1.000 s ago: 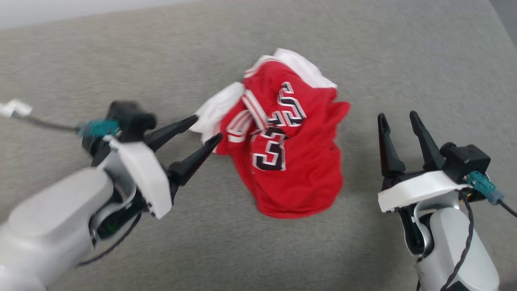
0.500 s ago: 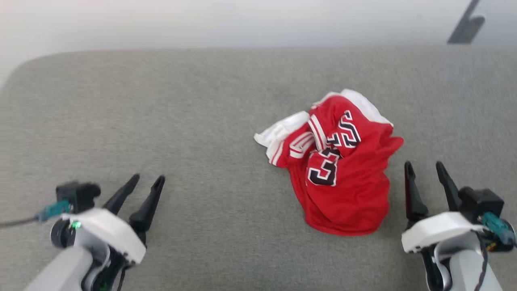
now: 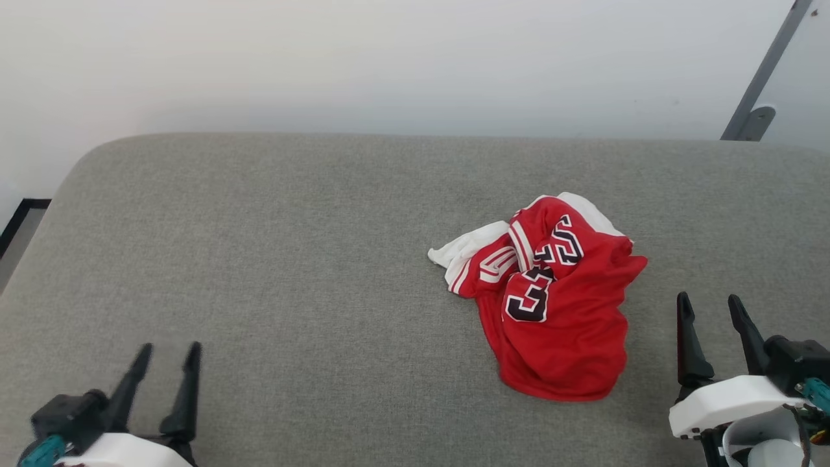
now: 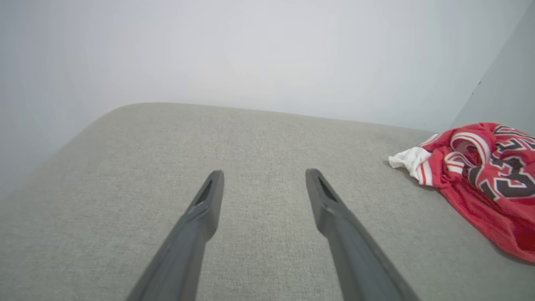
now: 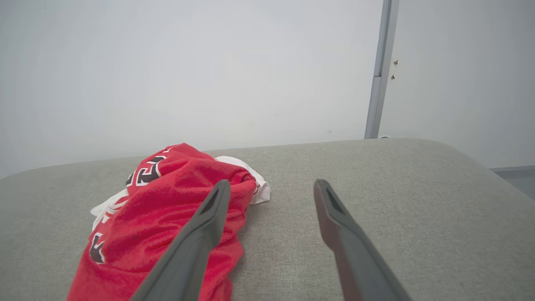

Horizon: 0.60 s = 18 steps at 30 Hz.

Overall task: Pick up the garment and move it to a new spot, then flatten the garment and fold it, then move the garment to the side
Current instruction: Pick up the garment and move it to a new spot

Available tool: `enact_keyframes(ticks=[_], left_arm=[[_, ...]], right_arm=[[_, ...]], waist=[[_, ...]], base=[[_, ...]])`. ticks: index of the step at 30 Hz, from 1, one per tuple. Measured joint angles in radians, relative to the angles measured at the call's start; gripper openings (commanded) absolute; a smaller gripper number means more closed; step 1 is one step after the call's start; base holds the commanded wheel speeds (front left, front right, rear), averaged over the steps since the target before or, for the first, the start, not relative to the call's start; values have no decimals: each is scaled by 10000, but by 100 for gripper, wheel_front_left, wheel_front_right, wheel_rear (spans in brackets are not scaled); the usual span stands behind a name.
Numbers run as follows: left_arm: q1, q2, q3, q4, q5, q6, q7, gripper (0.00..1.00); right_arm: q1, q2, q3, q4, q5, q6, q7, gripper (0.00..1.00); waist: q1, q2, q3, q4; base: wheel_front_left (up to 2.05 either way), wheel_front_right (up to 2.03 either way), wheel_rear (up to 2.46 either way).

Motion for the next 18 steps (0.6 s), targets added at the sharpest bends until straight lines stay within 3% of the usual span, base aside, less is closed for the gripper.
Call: enact_keyframes(ticks=[6,18], left_arm=[[646,-564,924,-1223,876,0,0,100],[894,-725,779,-1465,1009,0,0,100]], right_arm=[[126,8,-38,-510,90,0,-6,100],[314,63,-73,-857,90,0,84,100]], waist=[[0,0,-152,-129],[0,0,-76,-203]], base=[[0,0,0],[0,0,0]])
